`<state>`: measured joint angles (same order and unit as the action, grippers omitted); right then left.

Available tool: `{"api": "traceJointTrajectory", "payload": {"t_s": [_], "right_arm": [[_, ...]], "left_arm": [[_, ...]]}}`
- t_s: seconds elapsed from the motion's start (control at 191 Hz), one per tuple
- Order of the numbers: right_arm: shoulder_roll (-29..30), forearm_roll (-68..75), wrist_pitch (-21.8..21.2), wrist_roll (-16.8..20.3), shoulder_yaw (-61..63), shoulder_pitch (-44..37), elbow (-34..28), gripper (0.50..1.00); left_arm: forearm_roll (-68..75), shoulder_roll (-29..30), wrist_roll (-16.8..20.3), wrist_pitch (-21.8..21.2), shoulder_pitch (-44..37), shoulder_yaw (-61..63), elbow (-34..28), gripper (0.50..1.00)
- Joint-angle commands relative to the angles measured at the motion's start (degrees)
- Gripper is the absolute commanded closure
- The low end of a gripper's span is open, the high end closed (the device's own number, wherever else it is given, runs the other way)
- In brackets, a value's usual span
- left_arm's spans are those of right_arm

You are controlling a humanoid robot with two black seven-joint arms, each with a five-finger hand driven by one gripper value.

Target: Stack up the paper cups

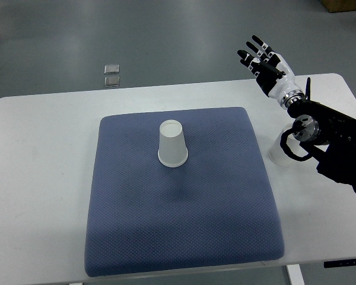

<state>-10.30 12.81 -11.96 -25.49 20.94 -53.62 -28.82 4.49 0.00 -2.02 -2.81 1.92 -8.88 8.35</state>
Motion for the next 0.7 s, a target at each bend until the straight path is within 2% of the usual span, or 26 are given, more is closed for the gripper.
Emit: {"api": "traceJointTrajectory", "payload": {"t_s": [0.0,0.695], "right_arm": [[0.1,0.1,0.0,-0.3,0.1,0.1,0.0,0.589],[-0.2,0.5,-0.3,-0.4,0.2,0.1,0.0,0.587]], "left_arm": [[0.0,0.0,0.0,0.0,0.0,-0.2,-0.1,0.500],[0.0,0.0,0.0,0.0,-0.5,0.0,0.0,0.500]]}}
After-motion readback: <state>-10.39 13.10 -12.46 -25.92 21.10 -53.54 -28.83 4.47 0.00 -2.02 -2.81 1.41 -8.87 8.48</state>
